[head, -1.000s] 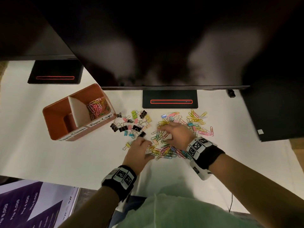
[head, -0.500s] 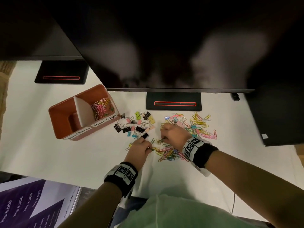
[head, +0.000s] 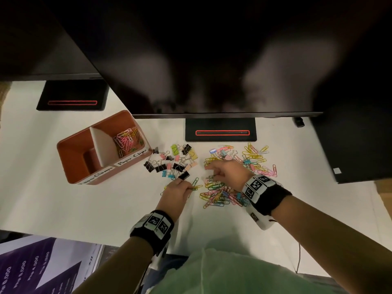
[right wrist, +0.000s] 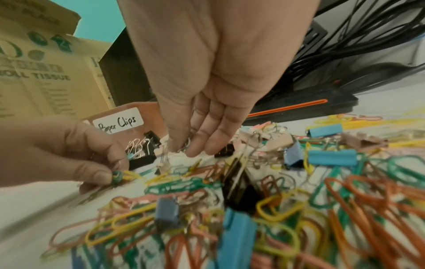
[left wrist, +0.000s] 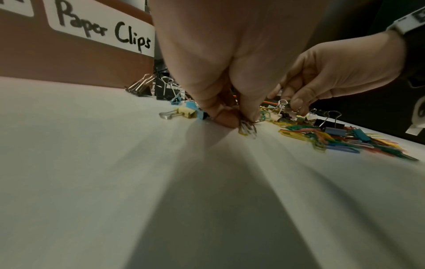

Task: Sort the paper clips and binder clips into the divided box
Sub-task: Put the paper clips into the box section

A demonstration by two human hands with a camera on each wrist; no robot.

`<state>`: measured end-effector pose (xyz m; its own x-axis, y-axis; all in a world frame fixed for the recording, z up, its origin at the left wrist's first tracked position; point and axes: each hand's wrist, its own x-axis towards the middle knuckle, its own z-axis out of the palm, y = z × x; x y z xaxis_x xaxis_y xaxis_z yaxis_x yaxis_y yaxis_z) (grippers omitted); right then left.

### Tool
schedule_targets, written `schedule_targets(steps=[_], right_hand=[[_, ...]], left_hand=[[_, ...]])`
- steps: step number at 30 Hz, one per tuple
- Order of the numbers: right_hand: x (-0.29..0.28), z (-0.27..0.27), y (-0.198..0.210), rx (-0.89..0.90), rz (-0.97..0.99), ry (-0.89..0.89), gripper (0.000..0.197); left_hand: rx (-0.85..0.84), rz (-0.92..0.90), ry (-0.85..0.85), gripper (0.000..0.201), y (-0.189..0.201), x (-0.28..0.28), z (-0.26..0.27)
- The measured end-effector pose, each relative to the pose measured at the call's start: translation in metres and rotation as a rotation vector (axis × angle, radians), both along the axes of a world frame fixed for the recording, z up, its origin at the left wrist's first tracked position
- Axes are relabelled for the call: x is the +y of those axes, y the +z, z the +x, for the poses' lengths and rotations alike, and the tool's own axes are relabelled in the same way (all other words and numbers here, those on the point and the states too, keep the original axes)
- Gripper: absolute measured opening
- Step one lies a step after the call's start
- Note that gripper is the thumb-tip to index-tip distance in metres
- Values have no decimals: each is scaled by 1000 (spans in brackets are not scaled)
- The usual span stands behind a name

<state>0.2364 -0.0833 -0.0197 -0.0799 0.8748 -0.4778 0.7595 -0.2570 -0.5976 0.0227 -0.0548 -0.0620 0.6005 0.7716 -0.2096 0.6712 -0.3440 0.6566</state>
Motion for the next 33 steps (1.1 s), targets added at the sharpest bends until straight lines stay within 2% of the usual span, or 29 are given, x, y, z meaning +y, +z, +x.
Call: schedule_targets(steps=[4,9,13,17,20,24,26,30,33], right_hand=[[4,1,12,48,27,-35,32],[19,-8,30,52,136,-51,29],[50,-33,51,121,272,-62,24],[102,-83,72,172,426,-47,18],[144,-124,76,180,424,-84,18],[172,-155,64,146,291,-88,21],[165,-154,63,138,299,-91,20],[121,-115,59,106,387,-107,16],[76,-70,46,-8,259,-56,19]], left_hand=[[-25,0,-6,13,6,6,-3],[-130,44,-3,12,41,20,-10],[-197,126,135,9,80,55,-40],[-150,273,298,11,111,107,-78],[-91,281,403,13,115,141,-97],[39,102,344,21,106,161,-98],[54,101,277,28,104,159,-97],[-72,139,159,28,110,127,-88],[-101,31,19,21,101,94,-70]])
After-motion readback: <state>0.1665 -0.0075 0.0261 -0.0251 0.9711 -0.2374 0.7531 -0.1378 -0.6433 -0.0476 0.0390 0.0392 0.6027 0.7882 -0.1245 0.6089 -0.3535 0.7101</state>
